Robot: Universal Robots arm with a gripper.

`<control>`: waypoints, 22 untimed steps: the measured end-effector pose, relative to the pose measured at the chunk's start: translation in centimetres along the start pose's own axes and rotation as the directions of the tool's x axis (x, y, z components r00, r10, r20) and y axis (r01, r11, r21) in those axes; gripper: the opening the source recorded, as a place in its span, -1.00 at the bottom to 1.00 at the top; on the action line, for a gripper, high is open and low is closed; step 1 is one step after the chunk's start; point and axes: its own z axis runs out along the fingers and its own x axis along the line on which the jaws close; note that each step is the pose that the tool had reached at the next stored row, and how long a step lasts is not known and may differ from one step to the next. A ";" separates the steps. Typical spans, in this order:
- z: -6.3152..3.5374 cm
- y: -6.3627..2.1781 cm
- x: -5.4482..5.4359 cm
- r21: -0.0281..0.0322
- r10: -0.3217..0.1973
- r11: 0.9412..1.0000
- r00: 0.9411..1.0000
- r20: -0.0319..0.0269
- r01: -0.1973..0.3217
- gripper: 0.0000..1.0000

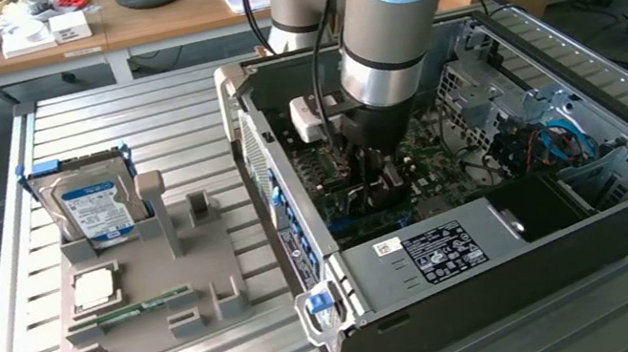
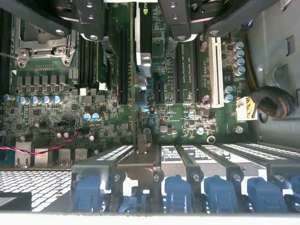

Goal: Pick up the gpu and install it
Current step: 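Insert the gpu into the slot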

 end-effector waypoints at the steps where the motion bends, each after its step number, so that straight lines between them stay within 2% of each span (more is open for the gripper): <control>1: 0.00 0.00 0.0 0.000 0.000 1.000 1.000 0.000 0.000 0.04; 3: -0.09 0.00 0.0 0.000 0.000 1.000 1.000 -0.001 0.000 0.04; 6: -0.77 0.00 0.0 0.000 0.000 1.000 1.000 0.000 0.000 0.04; 18: -5.51 -0.01 -0.3 0.000 0.000 1.000 1.000 0.000 0.000 0.04; 22: -6.35 -0.01 -0.4 0.000 0.000 1.000 1.000 0.000 0.000 0.04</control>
